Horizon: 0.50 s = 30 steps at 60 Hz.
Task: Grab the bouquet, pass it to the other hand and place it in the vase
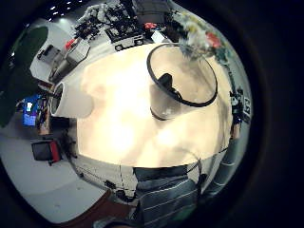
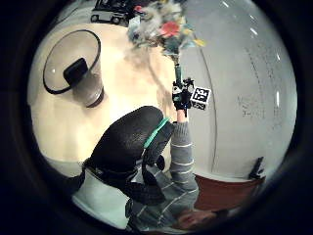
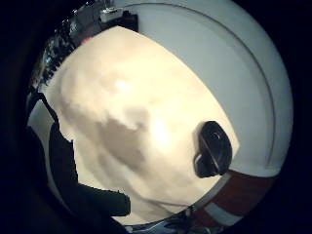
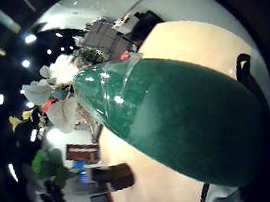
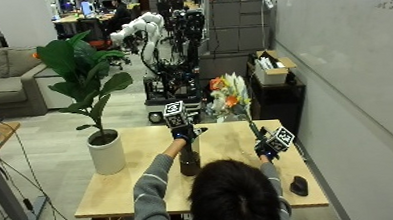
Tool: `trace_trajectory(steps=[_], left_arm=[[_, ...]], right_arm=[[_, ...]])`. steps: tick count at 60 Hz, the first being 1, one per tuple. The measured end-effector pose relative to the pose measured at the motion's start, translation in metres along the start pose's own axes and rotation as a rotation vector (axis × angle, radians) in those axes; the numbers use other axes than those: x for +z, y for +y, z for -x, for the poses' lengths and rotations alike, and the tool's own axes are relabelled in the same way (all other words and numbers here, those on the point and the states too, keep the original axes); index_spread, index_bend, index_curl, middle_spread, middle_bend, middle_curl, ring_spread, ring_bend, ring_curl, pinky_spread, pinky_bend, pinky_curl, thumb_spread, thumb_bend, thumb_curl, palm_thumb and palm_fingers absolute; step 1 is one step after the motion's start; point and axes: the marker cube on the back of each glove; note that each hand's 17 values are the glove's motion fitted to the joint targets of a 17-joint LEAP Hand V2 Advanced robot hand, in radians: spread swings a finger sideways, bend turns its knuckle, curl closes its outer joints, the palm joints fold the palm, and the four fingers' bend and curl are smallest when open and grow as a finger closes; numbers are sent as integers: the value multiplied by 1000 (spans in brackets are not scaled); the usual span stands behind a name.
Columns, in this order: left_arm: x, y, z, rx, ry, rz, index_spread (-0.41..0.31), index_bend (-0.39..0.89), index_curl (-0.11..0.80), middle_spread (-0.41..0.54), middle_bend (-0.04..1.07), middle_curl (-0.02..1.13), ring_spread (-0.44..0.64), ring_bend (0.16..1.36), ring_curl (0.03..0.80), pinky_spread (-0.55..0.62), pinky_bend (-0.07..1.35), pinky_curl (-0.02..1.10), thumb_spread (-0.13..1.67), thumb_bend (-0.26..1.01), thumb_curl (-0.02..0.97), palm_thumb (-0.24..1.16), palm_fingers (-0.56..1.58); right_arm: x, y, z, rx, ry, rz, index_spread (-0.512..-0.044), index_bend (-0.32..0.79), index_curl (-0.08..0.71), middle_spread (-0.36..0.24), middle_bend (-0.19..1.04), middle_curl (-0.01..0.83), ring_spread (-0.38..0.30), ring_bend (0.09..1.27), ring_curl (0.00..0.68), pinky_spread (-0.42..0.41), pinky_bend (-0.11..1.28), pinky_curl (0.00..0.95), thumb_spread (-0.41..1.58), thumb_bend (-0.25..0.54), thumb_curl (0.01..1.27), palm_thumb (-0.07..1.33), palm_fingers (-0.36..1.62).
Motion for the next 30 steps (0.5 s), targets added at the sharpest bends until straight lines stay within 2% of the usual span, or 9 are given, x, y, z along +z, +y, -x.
trace_trajectory(steps=[3, 8, 13, 19, 24, 28, 30], left_arm=[[-4, 1, 1, -46, 5, -3, 89, 115, 185, 403, 175, 266, 461, 580, 251, 438, 432, 339, 913, -31, 314, 99, -81], [-17, 11, -4, -75, 71, 18, 89, 113, 185, 403, 182, 267, 461, 578, 251, 438, 429, 339, 913, -31, 314, 99, -78], [-50, 47, -19, -178, 59, 37, 89, 113, 184, 403, 181, 268, 461, 577, 251, 438, 428, 339, 913, -31, 314, 99, -78], [-70, 44, -39, -28, 217, 15, 89, 115, 184, 403, 175, 266, 461, 578, 251, 438, 430, 339, 908, -33, 312, 93, -80], [-71, 15, -50, -14, 392, 19, 89, 115, 184, 403, 175, 264, 461, 579, 252, 438, 430, 340, 905, -32, 311, 92, -81], [-72, 3, -67, 23, 603, 44, 89, 120, 186, 398, 180, 266, 461, 575, 251, 438, 426, 339, 902, -32, 311, 90, -75], [-74, 3, -75, 37, 706, 63, 89, 118, 187, 390, 187, 270, 460, 576, 252, 437, 420, 337, 901, -30, 313, 94, -66]], right_arm=[[-16, -2, 12, 2, -102, 6, -211, 598, 613, -149, 883, 679, -179, 1028, 606, -200, 790, 556, 1063, 62, 418, 1095, 1406], [-58, -10, 30, -16, -216, -99, -210, 625, 635, -147, 909, 689, -176, 1049, 615, -198, 809, 571, 1042, 54, 458, 1108, 1385], [-87, -10, 49, -26, -328, -90, -206, 656, 652, -144, 924, 694, -175, 1059, 619, -196, 816, 581, 1024, 41, 496, 1108, 1376], [-118, -8, 86, -72, -569, -30, -203, 677, 666, -142, 939, 697, -173, 1070, 622, -195, 822, 589, 1005, 34, 541, 1118, 1368], [-135, -3, 117, -103, -878, 193, -202, 685, 673, -141, 947, 698, -172, 1078, 622, -195, 826, 594, 999, 33, 578, 1131, 1360], [-123, -20, 122, -80, -842, 62, -202, 690, 677, -137, 951, 698, -171, 1081, 622, -195, 827, 598, 992, 28, 605, 1134, 1358], [-126, -18, 128, -83, -859, 36, -202, 692, 678, -136, 953, 698, -171, 1083, 622, -194, 828, 599, 992, 25, 617, 1134, 1356]])
